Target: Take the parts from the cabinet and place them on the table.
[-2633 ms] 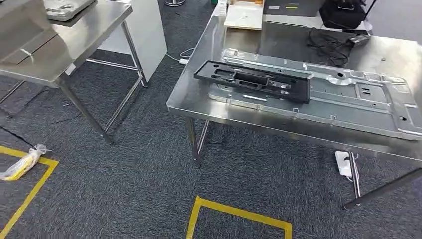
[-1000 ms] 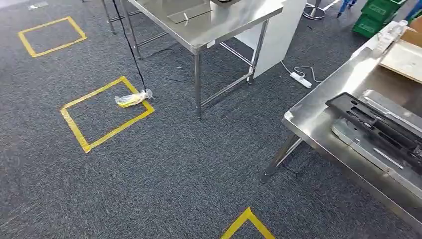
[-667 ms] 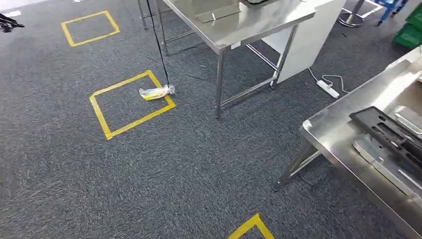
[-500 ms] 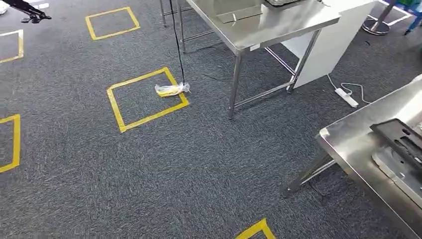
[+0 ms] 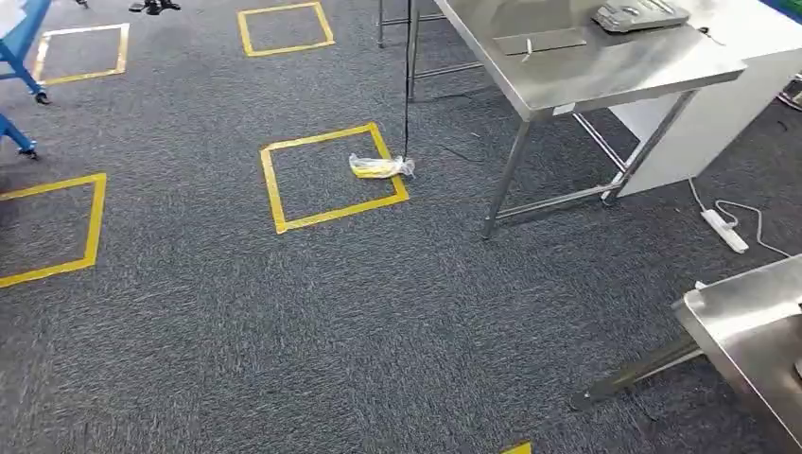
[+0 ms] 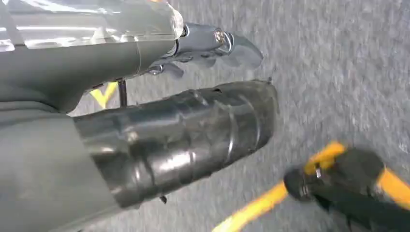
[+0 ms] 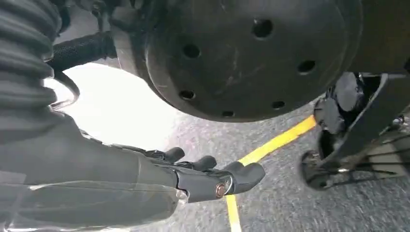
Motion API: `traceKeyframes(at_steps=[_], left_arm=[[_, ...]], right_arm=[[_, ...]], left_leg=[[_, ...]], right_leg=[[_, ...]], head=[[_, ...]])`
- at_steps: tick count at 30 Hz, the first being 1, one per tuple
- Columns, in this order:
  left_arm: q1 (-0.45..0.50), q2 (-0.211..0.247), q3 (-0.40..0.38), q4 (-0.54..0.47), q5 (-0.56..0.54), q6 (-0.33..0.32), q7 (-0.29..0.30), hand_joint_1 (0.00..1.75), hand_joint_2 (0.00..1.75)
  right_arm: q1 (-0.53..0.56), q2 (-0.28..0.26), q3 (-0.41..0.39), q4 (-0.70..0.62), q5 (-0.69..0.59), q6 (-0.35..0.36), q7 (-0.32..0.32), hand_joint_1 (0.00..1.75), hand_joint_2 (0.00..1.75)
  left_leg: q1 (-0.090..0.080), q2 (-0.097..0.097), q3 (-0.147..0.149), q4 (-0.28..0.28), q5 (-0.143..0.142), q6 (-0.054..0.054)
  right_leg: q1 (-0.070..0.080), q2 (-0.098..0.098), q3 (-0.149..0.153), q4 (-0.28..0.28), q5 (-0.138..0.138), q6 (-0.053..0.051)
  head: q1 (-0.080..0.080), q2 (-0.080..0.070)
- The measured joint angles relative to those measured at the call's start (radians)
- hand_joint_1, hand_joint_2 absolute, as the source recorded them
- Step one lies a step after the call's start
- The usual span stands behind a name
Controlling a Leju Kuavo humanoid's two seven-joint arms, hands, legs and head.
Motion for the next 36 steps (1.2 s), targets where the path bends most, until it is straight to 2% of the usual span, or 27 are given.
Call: traceKeyframes(at_steps=[1, 2, 5, 6, 7, 8, 9, 11, 12, 13, 15, 16, 17, 18, 21, 22, 23, 24, 26, 27, 28, 29, 31, 32, 33, 34, 36], left_arm=[[-0.003, 0.003, -0.007, 0.007, -0.002, -0.011, 0.018, 0.0, 0.0], [-0.003, 0.004, -0.012, 0.018, -0.001, -0.022, 0.045, 0.0, 0.0], [-0.001, 0.021, -0.016, 0.029, 0.011, -0.05, 0.111, 0.0, 0.0], [0.003, 0.031, -0.016, 0.033, 0.014, -0.056, 0.123, 0.0, 0.0], [0.002, 0.037, -0.017, 0.035, 0.017, -0.059, 0.126, 0.0, 0.0], [0.0, 0.042, -0.017, 0.035, 0.018, -0.059, 0.128, 0.0, 0.0], [-0.004, 0.045, -0.017, 0.036, 0.018, -0.06, 0.131, 0.0, 0.0], [-0.007, 0.048, -0.018, 0.037, 0.019, -0.06, 0.131, 0.0, 0.0], [-0.007, 0.048, -0.018, 0.038, 0.019, -0.06, 0.131, 0.0, 0.0], [-0.006, 0.048, -0.018, 0.039, 0.019, -0.06, 0.132, 0.0, 0.0], [-0.001, 0.051, -0.018, 0.041, 0.018, -0.066, 0.14, 0.0, 0.0], [-0.002, 0.055, -0.019, 0.041, 0.013, -0.073, 0.149, 0.0, 0.0], [-0.005, 0.056, -0.024, 0.041, 0.005, -0.08, 0.16, 0.0, 0.0], [-0.007, 0.059, -0.03, 0.041, -0.002, -0.083, 0.168, 0.0, 0.0], [-0.001, 0.065, -0.055, 0.041, -0.002, -0.087, 0.176, 0.0, 0.0], [-0.002, 0.065, -0.058, 0.041, 0.006, -0.086, 0.168, 0.0, 0.0], [-0.002, 0.065, -0.058, 0.041, 0.011, -0.082, 0.157, 0.0, 0.0], [-0.005, 0.066, -0.06, 0.041, 0.01, -0.08, 0.15, 0.0, 0.0], [-0.007, 0.068, -0.072, 0.041, 0.001, -0.079, 0.14, 0.0, 0.0], [-0.007, 0.068, -0.076, 0.041, -0.001, -0.079, 0.138, 0.0, 0.0], [-0.006, 0.069, -0.078, 0.041, -0.002, -0.079, 0.137, 0.0, 0.0], [-0.006, 0.069, -0.079, 0.041, -0.002, -0.079, 0.136, 0.0, 0.0], [-0.006, 0.068, -0.084, 0.041, -0.002, -0.079, 0.134, 0.0, 0.0], [-0.006, 0.069, -0.085, 0.041, -0.002, -0.079, 0.134, 0.0, 0.0], [-0.006, 0.069, -0.085, 0.041, -0.002, -0.078, 0.133, 0.0, 0.0], [-0.007, 0.07, -0.087, 0.041, -0.005, -0.078, 0.129, 0.0, 0.0], [0.003, 0.07, -0.095, 0.042, -0.009, -0.081, 0.108, 0.0, 0.0]], right_arm=[[0.001, 0.0, 0.0, 0.0, 0.014, -0.014, 0.001, 0.0, 1.75], [0.003, -0.001, 0.002, 0.002, 0.041, -0.023, 0.005, 0.0, 1.75], [-0.01, -0.002, 0.027, 0.001, 0.104, -0.024, 0.003, 0.0, 1.75], [-0.016, -0.004, 0.037, 0.001, 0.112, -0.023, 0.003, 0.0, 1.75], [-0.017, -0.004, 0.042, 0.001, 0.116, -0.023, 0.003, 0.0, 1.75], [-0.016, -0.004, 0.047, 0.001, 0.118, -0.023, 0.003, 0.0, 1.75], [-0.015, -0.004, 0.048, 0.001, 0.12, -0.023, 0.003, 0.0, 1.75], [-0.013, -0.005, 0.052, 0.001, 0.12, -0.023, 0.003, 0.0, 1.75], [-0.013, -0.005, 0.053, 0.001, 0.12, -0.023, 0.003, 0.0, 1.75], [-0.013, -0.005, 0.054, 0.001, 0.12, -0.023, 0.003, 0.0, 1.75], [-0.014, -0.006, 0.058, 0.001, 0.121, -0.023, 0.002, 0.0, 1.75], [-0.014, -0.006, 0.062, 0.001, 0.124, -0.021, -0.004, 0.0, 1.75], [-0.014, -0.01, 0.065, 0.001, 0.131, -0.017, -0.005, 0.0, 1.75], [-0.016, -0.011, 0.069, 0.001, 0.151, -0.011, -0.003, 0.0, 1.75], [-0.032, -0.021, 0.115, 0.001, 0.224, -0.002, 0.02, 0.0, 1.75], [-0.04, -0.024, 0.126, 0.0, 0.224, 0.001, 0.032, 0.0, 1.75], [-0.039, -0.025, 0.13, 0.0, 0.215, 0.003, 0.045, 0.0, 1.75], [-0.037, -0.025, 0.13, 0.0, 0.202, 0.001, 0.053, 0.0, 1.75], [-0.037, -0.026, 0.13, 0.0, 0.182, -0.003, 0.062, 0.0, 1.75], [-0.038, -0.027, 0.13, 0.0, 0.179, -0.003, 0.063, 0.0, 1.75], [-0.04, -0.028, 0.13, -0.002, 0.176, -0.002, 0.064, 0.0, 1.75], [-0.04, -0.028, 0.13, -0.002, 0.175, -0.002, 0.067, 0.0, 1.75], [-0.039, -0.028, 0.132, -0.002, 0.175, -0.006, 0.069, 0.0, 1.75], [-0.037, -0.028, 0.134, -0.002, 0.175, -0.008, 0.069, 0.0, 1.75], [-0.034, -0.028, 0.135, 0.001, 0.175, -0.009, 0.069, 0.0, 1.75], [-0.036, -0.028, 0.134, 0.001, 0.169, -0.015, 0.069, 0.0, 1.75], [-0.036, -0.027, 0.134, 0.0, 0.153, -0.027, 0.065, 0.0, 1.75]], left_leg=[[0.0, -0.012, 0.002, 0.0, -0.001, -0.001], [-0.002, -0.022, -0.002, 0.001, 0.002, -0.007], [0.007, -0.057, -0.022, 0.001, 0.014, -0.026], [0.005, -0.075, -0.025, -0.004, 0.02, -0.037], [0.006, -0.049, -0.029, 0.008, 0.012, -0.035], [-0.002, 0.017, -0.042, 0.041, -0.014, -0.036], [-0.001, 0.053, -0.073, 0.104, -0.054, -0.041], [0.005, 0.075, -0.144, 0.254, -0.124, -0.049], [0.008, 0.08, -0.166, 0.304, -0.135, -0.053], [0.011, 0.082, -0.16, 0.298, -0.121, -0.056], [0.016, 0.096, -0.076, 0.153, -0.041, -0.06], [0.016, 0.127, -0.017, 0.052, -0.001, -0.059], [0.007, 0.175, 0.005, 0.009, -0.022, -0.054], [0.003, 0.158, 0.007, 0.001, -0.014, -0.04], [-0.002, 0.131, -0.003, 0.004, -0.014, -0.026], [0.004, 0.12, 0.005, -0.006, -0.011, -0.016], [0.008, 0.111, 0.011, -0.012, -0.007, -0.01], [0.008, 0.1, 0.01, -0.013, -0.005, -0.004], [0.006, 0.078, 0.006, -0.013, -0.004, 0.001], [0.005, 0.064, 0.007, -0.012, -0.004, 0.001], [0.005, 0.049, 0.009, -0.011, -0.005, 0.001], [0.005, 0.033, 0.011, -0.01, -0.005, 0.0], [0.005, 0.0, 0.015, -0.003, -0.007, -0.003], [0.006, -0.014, 0.012, -0.001, -0.009, -0.005], [0.001, -0.024, 0.006, 0.006, -0.008, -0.011], [0.002, -0.038, -0.011, 0.01, -0.003, -0.019], [0.006, -0.063, -0.022, 0.003, 0.008, -0.035]], right_leg=[[0.0, 0.029, 0.03, -0.076, 0.042, -0.006], [0.001, 0.087, 0.043, -0.11, 0.034, -0.013], [0.007, 0.065, 0.044, -0.135, 0.034, -0.016], [0.006, 0.047, 0.047, -0.143, 0.04, -0.023], [-0.006, 0.028, 0.054, -0.159, 0.048, -0.031], [-0.002, 0.015, 0.058, -0.166, 0.051, -0.038], [0.0, -0.005, 0.058, -0.166, 0.051, -0.042], [0.005, -0.039, 0.056, -0.165, 0.048, -0.045], [0.006, -0.058, 0.056, -0.165, 0.046, -0.045], [0.006, -0.071, 0.058, -0.165, 0.044, -0.044], [0.005, -0.098, 0.065, -0.162, 0.037, -0.037], [0.005, -0.11, 0.071, -0.159, 0.031, -0.033], [0.008, -0.12, 0.074, -0.158, 0.026, -0.028], [0.015, -0.128, 0.073, -0.151, 0.02, -0.019], [0.017, -0.149, 0.08, -0.157, 0.02, -0.011], [0.015, -0.152, 0.088, -0.158, 0.014, -0.001], [0.007, -0.096, 0.085, -0.138, -0.005, 0.005], [0.006, -0.048, 0.056, -0.081, -0.042, 0.007], [0.006, -0.017, -0.025, 0.081, -0.116, 0.009], [0.008, -0.014, -0.059, 0.148, -0.135, 0.009], [0.01, -0.013, -0.068, 0.167, -0.123, 0.007], [0.01, -0.012, -0.054, 0.138, -0.089, 0.005], [0.006, 0.005, 0.014, -0.02, 0.015, 0.001], [0.001, 0.041, 0.039, -0.095, 0.046, 0.0], [0.0, 0.092, 0.041, -0.105, 0.034, 0.0], [-0.003, 0.086, 0.048, -0.131, 0.023, -0.005], [0.001, 0.065, 0.041, -0.125, 0.027, -0.013]], head=[[0.0, 0.0], [-0.001, 0.0], [0.0, 0.0], [0.0, 0.0], [-0.001, 0.0], [-0.001, 0.0], [-0.001, 0.0], [0.0, 0.0], [-0.001, 0.0], [-0.001, 0.0], [-0.001, 0.0], [-0.001, 0.0], [-0.001, 0.0], [0.0, 0.0], [-0.001, 0.0], [-0.001, 0.0], [0.001, 0.0], [0.0, 0.0], [0.0, 0.0], [0.0, 0.0], [0.0, 0.0], [0.0, 0.0], [0.0, 0.0], [0.0, 0.0], [0.0, 0.0], [0.0, 0.0], [0.0, 0.0]])
